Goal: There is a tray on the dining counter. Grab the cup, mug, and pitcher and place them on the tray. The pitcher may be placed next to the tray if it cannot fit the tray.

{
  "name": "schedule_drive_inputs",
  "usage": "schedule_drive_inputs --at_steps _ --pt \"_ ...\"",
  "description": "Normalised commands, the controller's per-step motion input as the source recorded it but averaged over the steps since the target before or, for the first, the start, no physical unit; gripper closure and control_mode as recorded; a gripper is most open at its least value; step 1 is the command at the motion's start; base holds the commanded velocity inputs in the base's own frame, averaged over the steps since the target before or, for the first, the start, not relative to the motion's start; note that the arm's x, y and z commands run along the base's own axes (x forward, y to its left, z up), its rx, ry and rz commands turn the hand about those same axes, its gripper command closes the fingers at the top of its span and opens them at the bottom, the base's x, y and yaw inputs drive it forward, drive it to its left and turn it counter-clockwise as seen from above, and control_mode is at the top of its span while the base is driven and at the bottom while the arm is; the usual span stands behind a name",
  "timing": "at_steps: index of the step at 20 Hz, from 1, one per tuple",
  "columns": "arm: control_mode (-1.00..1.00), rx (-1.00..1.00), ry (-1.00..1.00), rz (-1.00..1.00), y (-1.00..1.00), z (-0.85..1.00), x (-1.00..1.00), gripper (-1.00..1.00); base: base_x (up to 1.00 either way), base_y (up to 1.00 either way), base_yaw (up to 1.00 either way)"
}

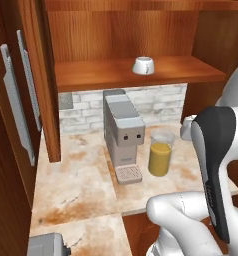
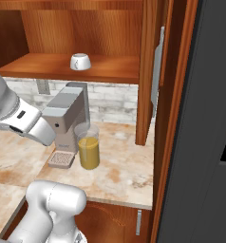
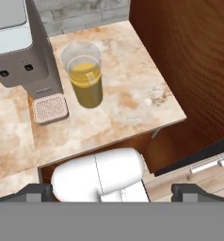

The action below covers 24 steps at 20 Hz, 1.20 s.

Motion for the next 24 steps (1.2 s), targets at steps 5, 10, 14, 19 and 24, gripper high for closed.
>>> schedule_drive_inputs --at_steps 5,10,14,19,24 --pt "1.00 0.00 0.00 0.00 0.00 0.00 0.00 -1.00 0.00 0.00 0.00" --pt "1.00 0.00 0.00 0.00 0.00 0.00 0.00 -1.00 0.00 0.00 0.00" --pt "-1.00 0.00 -0.08 0.01 0.03 0.06 0.00 -1.00 0.00 0.00 0.00" --pt "-1.00 0.00 -0.22 0.08 0.17 0.38 -0.01 -1.00 0.00 0.00 0.00" --pt "-1.00 0.00 -0.26 0.15 0.17 0.55 0.00 -1.00 0.00 0.00 0.00"
